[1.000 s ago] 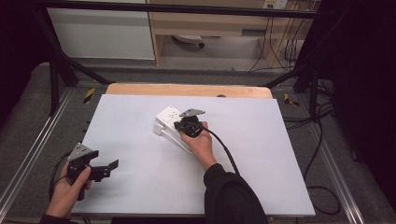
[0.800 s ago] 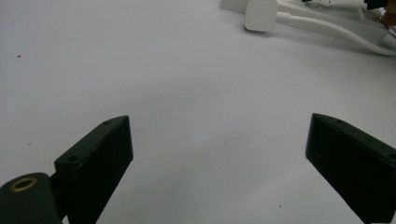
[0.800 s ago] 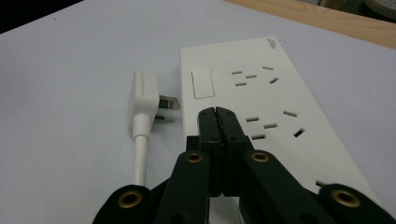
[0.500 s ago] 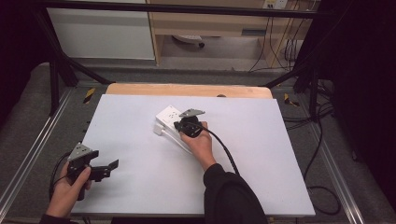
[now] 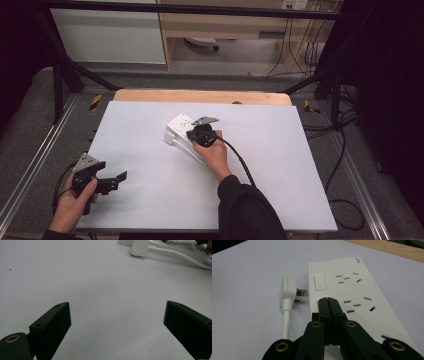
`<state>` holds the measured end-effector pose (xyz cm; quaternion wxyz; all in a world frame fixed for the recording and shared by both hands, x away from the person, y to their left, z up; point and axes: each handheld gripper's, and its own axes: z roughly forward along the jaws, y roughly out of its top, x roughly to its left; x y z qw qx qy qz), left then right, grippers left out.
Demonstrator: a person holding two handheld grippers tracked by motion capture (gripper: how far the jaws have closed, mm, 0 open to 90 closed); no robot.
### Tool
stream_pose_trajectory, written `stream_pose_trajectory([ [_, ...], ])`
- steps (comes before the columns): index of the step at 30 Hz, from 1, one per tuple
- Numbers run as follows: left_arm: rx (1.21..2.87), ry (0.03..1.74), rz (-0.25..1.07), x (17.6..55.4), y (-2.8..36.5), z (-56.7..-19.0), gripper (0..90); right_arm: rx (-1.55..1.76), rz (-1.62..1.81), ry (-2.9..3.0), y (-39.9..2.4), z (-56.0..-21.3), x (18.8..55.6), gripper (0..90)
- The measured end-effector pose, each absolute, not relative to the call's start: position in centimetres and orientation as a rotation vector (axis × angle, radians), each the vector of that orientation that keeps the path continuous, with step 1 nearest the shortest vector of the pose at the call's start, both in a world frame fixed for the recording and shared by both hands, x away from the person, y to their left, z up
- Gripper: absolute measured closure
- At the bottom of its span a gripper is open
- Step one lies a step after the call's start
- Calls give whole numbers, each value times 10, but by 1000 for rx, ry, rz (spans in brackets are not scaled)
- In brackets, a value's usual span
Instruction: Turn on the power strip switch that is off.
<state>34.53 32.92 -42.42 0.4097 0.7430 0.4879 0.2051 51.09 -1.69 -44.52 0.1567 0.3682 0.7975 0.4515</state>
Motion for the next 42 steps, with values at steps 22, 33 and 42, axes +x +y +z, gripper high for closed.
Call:
stream_pose_trajectory([
  [22, 1879, 1229, 515, 345, 329, -425, 75, 1095, 1360, 2226, -35, -415, 505, 600],
  [33, 1886, 1227, 517, 345, 329, -425, 75, 1151, 1347, 2196, -48, -401, 503, 249],
  [42, 1875, 1238, 524, 345, 331, -424, 75, 1207, 1339, 2158, -63, -388, 502, 74],
])
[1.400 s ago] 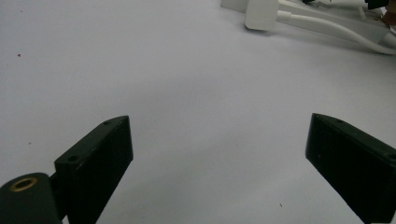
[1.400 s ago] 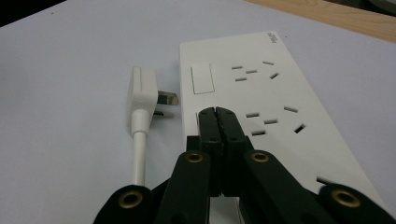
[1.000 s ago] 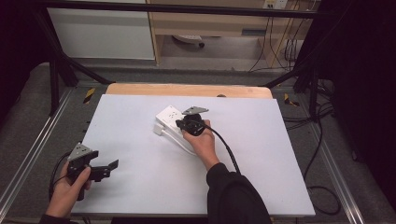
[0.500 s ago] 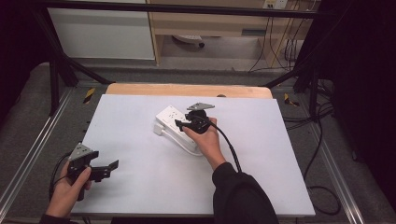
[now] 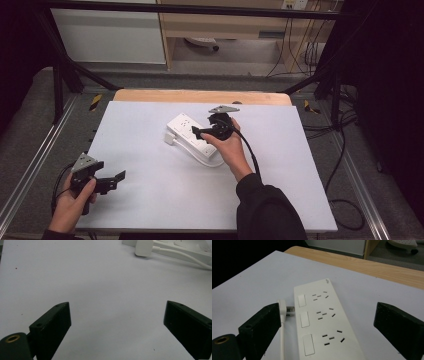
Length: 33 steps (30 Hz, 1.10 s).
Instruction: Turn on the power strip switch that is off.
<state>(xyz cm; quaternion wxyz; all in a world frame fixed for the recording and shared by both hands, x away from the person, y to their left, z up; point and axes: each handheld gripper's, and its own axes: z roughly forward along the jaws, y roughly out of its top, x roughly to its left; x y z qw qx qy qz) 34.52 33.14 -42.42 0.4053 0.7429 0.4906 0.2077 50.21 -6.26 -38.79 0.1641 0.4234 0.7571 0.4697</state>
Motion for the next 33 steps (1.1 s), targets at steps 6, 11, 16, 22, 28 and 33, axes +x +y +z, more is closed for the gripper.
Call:
stream_pose_trajectory([
  [6, 1906, 1220, 505, 345, 327, -426, 75, 1205, 1344, 2139, -77, -378, 496, 56],
  [11, 1910, 1218, 503, 345, 327, -426, 75, 1199, 1343, 2110, -92, -371, 490, 58],
  [16, 1908, 1216, 501, 344, 326, -426, 75, 1191, 1345, 2085, -106, -363, 484, 58],
  [22, 1913, 1215, 495, 345, 326, -427, 75, 1178, 1350, 2071, -125, -355, 475, 57],
  [28, 1906, 1226, 492, 345, 326, -428, 75, 1177, 1363, 2032, -144, -348, 465, 65],
  [33, 1910, 1226, 494, 344, 325, -427, 75, 1193, 1366, 2004, -161, -348, 454, 62],
])
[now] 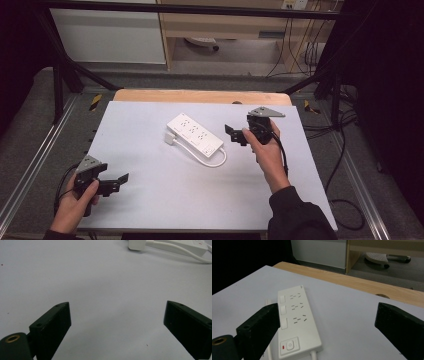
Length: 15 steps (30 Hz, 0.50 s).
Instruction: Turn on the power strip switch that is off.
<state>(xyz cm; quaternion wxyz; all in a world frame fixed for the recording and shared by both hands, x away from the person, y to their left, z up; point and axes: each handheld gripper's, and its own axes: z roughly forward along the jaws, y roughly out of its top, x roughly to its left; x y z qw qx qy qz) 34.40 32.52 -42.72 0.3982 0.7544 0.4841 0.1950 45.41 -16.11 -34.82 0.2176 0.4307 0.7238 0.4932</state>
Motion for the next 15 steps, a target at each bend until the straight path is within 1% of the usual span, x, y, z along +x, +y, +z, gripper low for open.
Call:
stream_pose_trajectory([
  [15, 1916, 1232, 484, 344, 325, -429, 75, 1292, 1383, 1878, -228, -365, 420, 62],
])
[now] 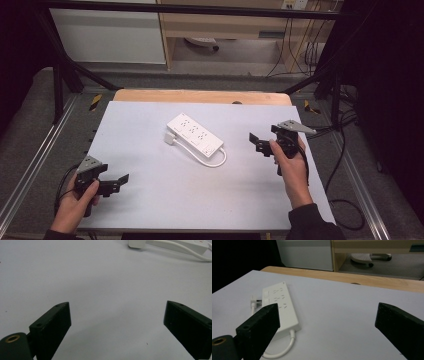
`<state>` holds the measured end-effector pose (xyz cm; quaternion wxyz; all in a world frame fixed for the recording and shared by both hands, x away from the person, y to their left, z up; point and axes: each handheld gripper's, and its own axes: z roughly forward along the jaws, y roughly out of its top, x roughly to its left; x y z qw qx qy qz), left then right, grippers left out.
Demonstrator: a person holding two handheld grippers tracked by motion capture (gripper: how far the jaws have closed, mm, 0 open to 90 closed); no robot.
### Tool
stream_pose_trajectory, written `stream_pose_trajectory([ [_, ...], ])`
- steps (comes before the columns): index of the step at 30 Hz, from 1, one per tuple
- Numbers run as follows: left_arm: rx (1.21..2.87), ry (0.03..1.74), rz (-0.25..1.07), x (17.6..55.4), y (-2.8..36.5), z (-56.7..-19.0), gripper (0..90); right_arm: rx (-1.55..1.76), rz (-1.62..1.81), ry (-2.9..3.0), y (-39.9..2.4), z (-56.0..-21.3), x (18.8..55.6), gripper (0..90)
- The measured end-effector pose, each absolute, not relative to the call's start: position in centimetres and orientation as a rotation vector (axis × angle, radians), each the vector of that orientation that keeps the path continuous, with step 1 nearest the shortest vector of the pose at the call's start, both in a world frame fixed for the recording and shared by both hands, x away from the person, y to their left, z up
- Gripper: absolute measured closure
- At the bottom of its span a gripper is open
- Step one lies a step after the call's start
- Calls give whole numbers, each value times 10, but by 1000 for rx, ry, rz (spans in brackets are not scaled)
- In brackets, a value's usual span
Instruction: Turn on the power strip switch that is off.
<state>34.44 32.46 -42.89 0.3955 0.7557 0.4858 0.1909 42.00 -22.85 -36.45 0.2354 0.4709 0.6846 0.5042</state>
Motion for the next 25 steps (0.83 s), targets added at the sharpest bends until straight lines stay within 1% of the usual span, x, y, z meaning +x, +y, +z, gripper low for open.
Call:
stream_pose_trajectory([
  [13, 1918, 1238, 486, 345, 324, -430, 75, 1323, 1311, 1829, -262, -401, 389, 58],
  [19, 1930, 1226, 485, 344, 322, -430, 75, 1356, 1260, 1837, -268, -422, 378, 59],
  [25, 1918, 1227, 489, 344, 323, -429, 75, 1373, 1186, 1894, -267, -435, 371, 51],
])
